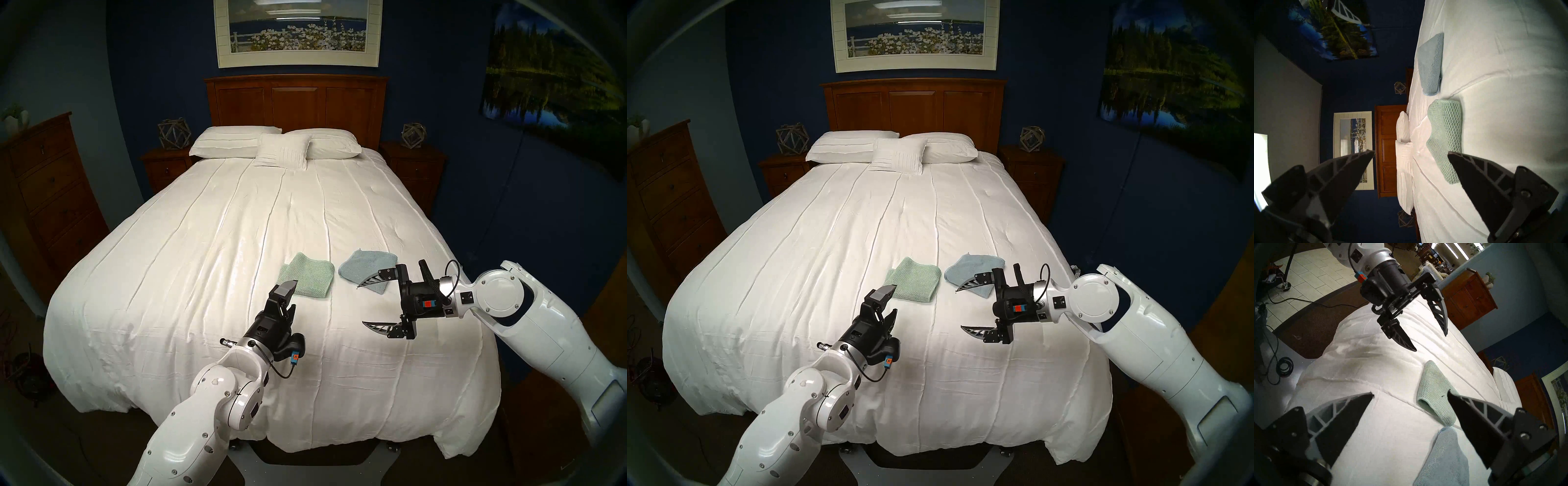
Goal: Fold the hand towels twice and stack them up
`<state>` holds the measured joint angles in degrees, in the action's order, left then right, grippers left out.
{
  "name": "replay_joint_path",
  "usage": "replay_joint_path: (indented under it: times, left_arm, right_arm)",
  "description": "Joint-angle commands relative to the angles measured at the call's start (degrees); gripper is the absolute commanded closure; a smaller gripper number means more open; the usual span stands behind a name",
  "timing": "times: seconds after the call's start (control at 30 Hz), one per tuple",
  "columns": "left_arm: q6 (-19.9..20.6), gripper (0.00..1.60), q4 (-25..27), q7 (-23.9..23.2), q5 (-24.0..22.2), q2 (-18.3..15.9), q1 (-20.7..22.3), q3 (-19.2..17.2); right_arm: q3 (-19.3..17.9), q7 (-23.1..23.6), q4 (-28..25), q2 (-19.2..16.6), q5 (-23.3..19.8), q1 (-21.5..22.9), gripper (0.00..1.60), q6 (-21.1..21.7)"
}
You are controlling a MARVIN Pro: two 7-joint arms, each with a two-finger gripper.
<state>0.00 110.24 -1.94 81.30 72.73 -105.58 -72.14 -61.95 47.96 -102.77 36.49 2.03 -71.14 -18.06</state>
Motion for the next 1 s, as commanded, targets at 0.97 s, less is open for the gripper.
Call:
replay_joint_path:
  times: [0.97]
  left_arm:
    - [1.04,0.00,20.43,1.71,-3.54,-8.43,-24.77,-7.25]
  right_arm:
    - [11.51,0.12,21.35,23.87,19.75,21.64,0.00,2.10]
